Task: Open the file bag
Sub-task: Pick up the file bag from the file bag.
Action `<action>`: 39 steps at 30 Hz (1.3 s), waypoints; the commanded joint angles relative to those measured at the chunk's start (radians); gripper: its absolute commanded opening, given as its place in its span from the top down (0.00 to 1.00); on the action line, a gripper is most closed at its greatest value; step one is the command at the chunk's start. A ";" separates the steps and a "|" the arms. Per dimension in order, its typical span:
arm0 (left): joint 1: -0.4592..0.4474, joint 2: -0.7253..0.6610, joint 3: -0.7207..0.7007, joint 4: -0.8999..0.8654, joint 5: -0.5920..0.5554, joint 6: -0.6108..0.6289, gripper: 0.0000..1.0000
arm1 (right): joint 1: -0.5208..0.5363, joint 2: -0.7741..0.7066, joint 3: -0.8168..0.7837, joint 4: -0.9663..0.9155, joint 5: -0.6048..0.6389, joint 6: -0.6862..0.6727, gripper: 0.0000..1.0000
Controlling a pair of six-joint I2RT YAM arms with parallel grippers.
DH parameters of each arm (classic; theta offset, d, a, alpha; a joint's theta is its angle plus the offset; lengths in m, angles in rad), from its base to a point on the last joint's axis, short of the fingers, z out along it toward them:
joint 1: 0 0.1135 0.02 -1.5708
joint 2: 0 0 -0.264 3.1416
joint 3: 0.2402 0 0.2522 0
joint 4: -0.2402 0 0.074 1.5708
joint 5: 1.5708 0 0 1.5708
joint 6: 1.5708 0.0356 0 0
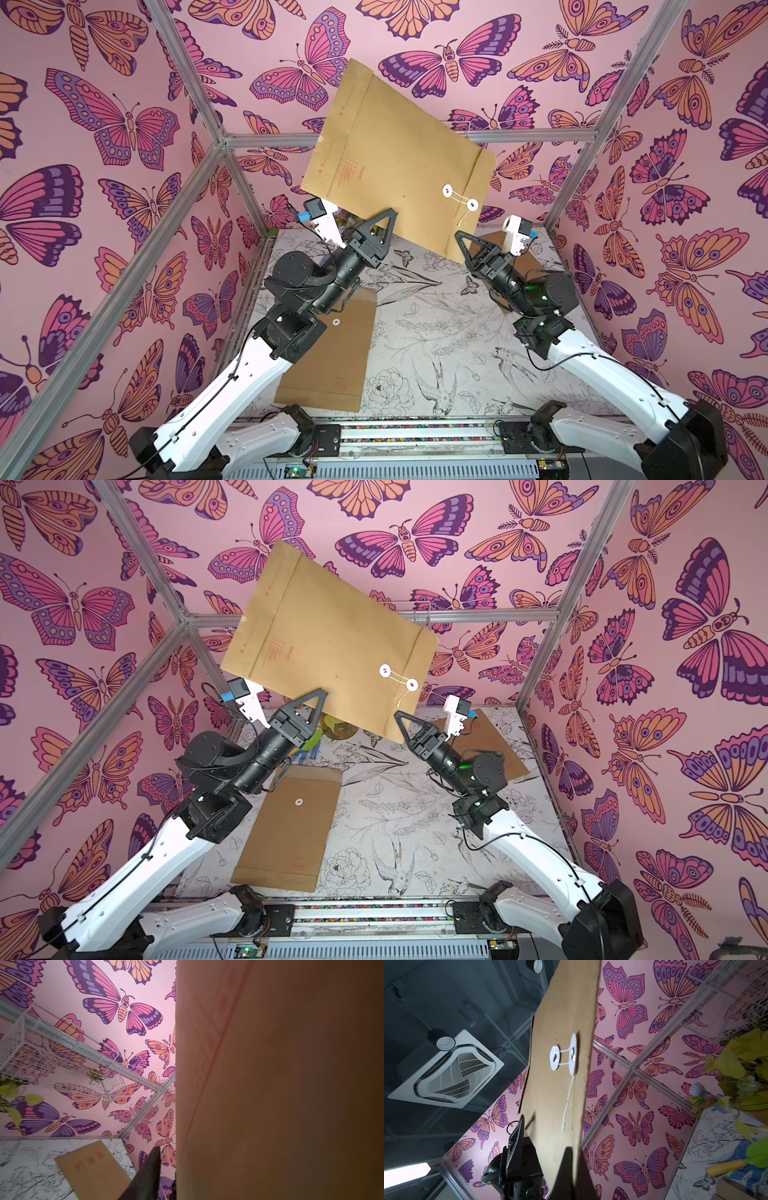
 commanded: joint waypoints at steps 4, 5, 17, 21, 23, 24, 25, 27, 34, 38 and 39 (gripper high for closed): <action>0.009 -0.139 -0.037 -0.463 -0.250 0.174 0.10 | 0.004 -0.188 0.121 -0.473 0.085 -0.397 1.00; 0.008 -0.163 -0.057 -0.526 -0.290 0.171 0.07 | 0.004 -0.213 0.138 -0.546 0.112 -0.452 1.00; 0.015 -0.330 -0.274 -0.771 -0.378 0.164 0.04 | 0.004 -0.164 0.502 -1.349 0.241 -0.981 1.00; 0.017 -0.272 -0.207 -0.769 -0.326 0.293 0.05 | 0.004 -0.060 0.640 -1.577 0.284 -1.080 1.00; 0.019 -0.233 -0.168 -0.767 -0.293 0.346 0.05 | 0.006 -0.012 0.697 -1.669 0.304 -1.109 1.00; 0.019 -0.211 -0.151 -0.766 -0.276 0.368 0.05 | 0.006 0.016 0.728 -1.720 0.314 -1.125 1.00; 0.019 -0.195 -0.137 -0.760 -0.258 0.386 0.05 | 0.007 0.040 0.751 -1.759 0.321 -1.137 1.00; 0.019 -0.158 -0.116 -0.746 -0.217 0.420 0.05 | 0.020 0.085 0.800 -1.839 0.337 -1.167 1.00; 0.020 -0.096 -0.135 -0.624 -0.118 0.476 0.05 | 0.124 0.128 0.856 -1.928 0.374 -1.276 1.00; 0.025 -0.087 -0.140 -0.580 -0.040 0.545 0.03 | 0.135 0.134 0.889 -1.972 0.288 -1.387 1.00; 0.025 -0.085 -0.135 -0.581 -0.019 0.565 0.02 | 0.137 0.129 0.891 -1.973 0.289 -1.406 1.00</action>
